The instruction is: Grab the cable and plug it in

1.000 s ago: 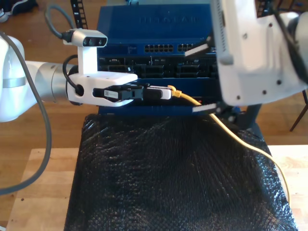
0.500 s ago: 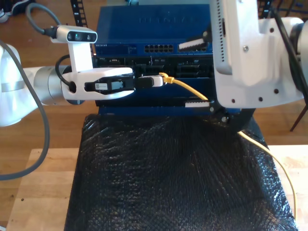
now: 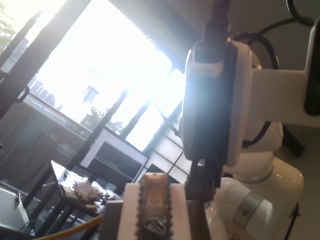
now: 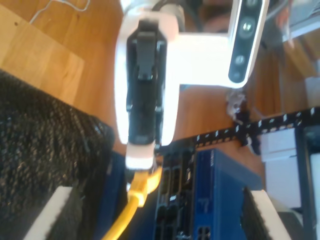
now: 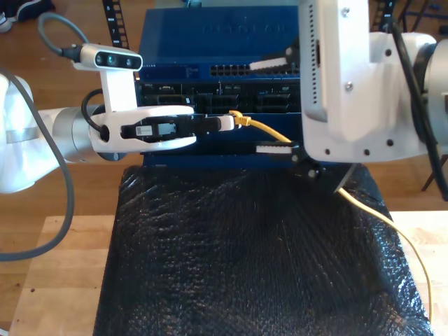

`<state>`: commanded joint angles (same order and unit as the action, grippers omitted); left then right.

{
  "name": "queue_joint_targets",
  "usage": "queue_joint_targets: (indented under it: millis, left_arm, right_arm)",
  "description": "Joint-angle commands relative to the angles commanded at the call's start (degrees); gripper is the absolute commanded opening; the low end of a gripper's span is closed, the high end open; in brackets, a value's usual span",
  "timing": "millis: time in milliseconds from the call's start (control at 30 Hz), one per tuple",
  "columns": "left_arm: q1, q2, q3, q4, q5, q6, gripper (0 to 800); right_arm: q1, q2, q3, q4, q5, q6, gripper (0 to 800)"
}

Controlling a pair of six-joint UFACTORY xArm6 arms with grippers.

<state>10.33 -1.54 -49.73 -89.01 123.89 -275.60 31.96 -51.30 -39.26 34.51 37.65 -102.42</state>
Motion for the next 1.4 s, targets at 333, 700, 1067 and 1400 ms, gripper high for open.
queue_joint_targets:
  millis: [333,700,1067,1400]
  left_arm:
    - [-0.09,0.0,0.26,-0.09,1.49,0.0,14]
    - [-0.26,0.09,0.44,-0.09,2.46,0.18,16]
    - [-0.35,0.09,0.44,-0.09,2.73,0.26,20]
    - [-0.35,0.09,0.44,-0.09,2.81,0.26,21]
  right_arm:
    - [0.35,0.09,1.93,0.0,-3.34,-0.09,674]
    - [0.44,0.0,2.55,0.0,-3.52,0.0,518]
    - [0.97,0.0,2.81,0.0,-3.96,0.0,462]
    - [1.85,0.0,3.16,0.0,-3.87,0.09,411]
